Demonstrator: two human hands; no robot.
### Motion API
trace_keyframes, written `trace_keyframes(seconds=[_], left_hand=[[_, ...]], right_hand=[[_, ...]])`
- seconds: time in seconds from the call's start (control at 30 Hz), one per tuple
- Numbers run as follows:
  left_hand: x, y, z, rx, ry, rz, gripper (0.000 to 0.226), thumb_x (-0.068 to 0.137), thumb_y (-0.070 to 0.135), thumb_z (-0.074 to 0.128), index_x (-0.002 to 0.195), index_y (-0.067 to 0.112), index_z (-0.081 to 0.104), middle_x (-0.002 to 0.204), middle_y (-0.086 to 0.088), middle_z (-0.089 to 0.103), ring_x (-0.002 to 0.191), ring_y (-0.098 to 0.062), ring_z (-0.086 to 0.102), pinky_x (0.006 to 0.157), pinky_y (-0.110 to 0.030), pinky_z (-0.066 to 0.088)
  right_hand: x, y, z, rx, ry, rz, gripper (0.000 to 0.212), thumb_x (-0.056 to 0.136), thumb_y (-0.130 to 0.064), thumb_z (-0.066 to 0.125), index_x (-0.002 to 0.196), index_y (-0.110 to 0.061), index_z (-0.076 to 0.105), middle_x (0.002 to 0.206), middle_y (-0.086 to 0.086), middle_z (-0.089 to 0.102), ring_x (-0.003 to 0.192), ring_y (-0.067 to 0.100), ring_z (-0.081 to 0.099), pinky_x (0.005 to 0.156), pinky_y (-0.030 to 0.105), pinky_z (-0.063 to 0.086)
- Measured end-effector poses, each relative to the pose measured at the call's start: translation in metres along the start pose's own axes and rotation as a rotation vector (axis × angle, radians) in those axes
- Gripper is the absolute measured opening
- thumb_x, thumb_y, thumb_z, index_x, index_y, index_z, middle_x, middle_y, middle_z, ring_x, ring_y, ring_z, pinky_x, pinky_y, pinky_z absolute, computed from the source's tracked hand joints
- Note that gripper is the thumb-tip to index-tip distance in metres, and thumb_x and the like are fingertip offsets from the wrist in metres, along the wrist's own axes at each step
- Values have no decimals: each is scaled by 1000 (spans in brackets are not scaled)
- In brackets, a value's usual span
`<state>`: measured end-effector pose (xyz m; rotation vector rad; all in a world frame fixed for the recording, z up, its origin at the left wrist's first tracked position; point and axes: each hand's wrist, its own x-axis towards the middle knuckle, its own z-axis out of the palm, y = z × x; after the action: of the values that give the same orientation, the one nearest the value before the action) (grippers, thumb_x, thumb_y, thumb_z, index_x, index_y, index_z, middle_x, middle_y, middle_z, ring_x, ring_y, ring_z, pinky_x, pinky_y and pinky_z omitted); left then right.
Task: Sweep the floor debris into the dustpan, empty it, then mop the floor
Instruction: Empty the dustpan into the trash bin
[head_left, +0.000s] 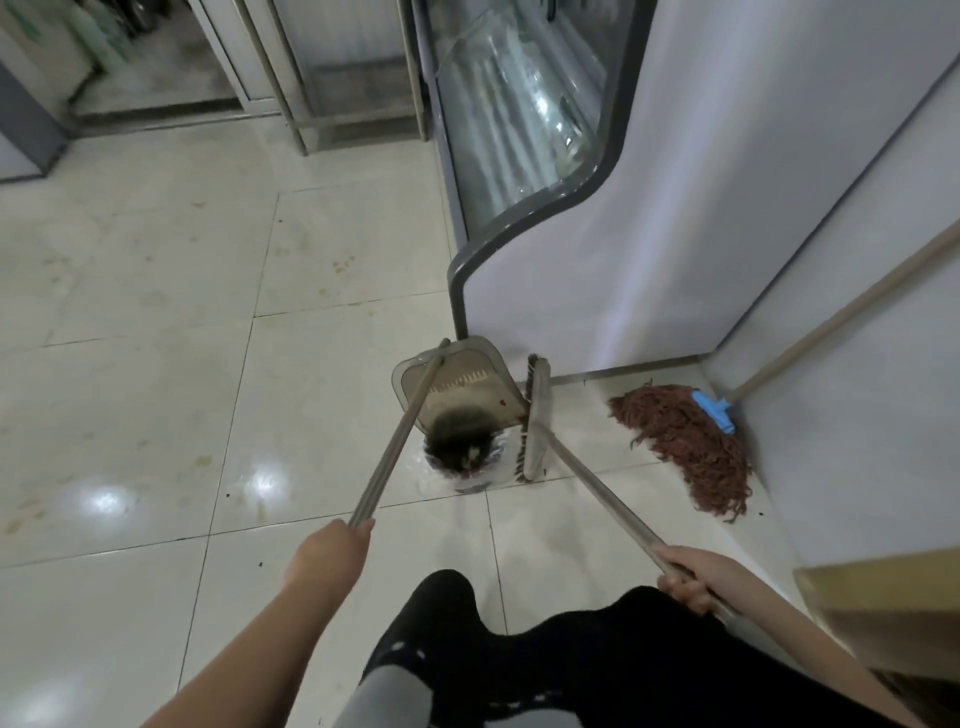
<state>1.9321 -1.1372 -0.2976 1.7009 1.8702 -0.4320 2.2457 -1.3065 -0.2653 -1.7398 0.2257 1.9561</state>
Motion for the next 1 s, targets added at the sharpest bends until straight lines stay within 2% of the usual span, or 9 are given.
trace_keyframes(seconds=[0.07,0.13,0.2,0.33,0.47,0.63,0.8,1.0], left_hand=[[6,4,-3,15,-11,3,47,99,43,31,93,2,53,82,-14,63,77,-31,64,68,-35,55],[12,14,-11,-80,-32,-41,44,99,40,34,81,4,50,67,-11,57,58,-26,58,52,-29,50],[20,14,-15,-136,-28,-61,43,98,40,36,76,5,47,63,-10,54,50,-22,52,44,-25,43],[17,-11,-14,-134,11,-87,45,97,44,35,72,8,46,63,-11,58,48,-21,54,41,-22,41],[13,-10,-21,-206,13,-133,49,97,44,36,70,4,45,60,-12,55,43,-22,49,40,-21,38],[3,-18,-35,-349,-53,-175,47,98,42,35,85,-2,48,58,-12,46,41,-19,39,41,-20,32],[-15,-22,-51,-472,-94,-164,46,96,42,41,83,-1,50,51,-9,41,33,-17,34,33,-17,29],[-35,-9,-46,-626,-234,-205,49,94,48,43,91,0,50,44,-3,38,27,-12,30,32,-14,28]], right_hand=[[-1,-1,7,8,10,3,57,103,-29,20,53,-10,39,21,-1,24,11,4,21,19,12,15],[-2,-3,14,33,12,-28,49,104,-27,20,60,-11,36,22,-2,26,12,2,22,19,12,17],[0,-4,12,75,-5,-43,47,104,-27,22,62,-11,35,22,-1,27,12,3,23,19,10,15],[-8,-4,5,135,3,10,50,102,-30,26,59,-9,35,23,0,28,13,5,24,17,11,16],[-12,1,9,105,7,-16,48,102,-30,26,60,-9,34,23,0,28,13,4,24,18,10,15],[-28,7,1,167,11,-31,43,101,-29,32,63,-9,34,24,1,31,12,6,24,18,7,14],[-51,21,-19,262,4,-44,41,99,-33,36,66,-10,33,26,2,33,14,7,23,22,3,17],[-76,28,-43,326,31,-163,31,100,-27,39,72,-13,38,30,0,33,16,5,23,24,2,22]])
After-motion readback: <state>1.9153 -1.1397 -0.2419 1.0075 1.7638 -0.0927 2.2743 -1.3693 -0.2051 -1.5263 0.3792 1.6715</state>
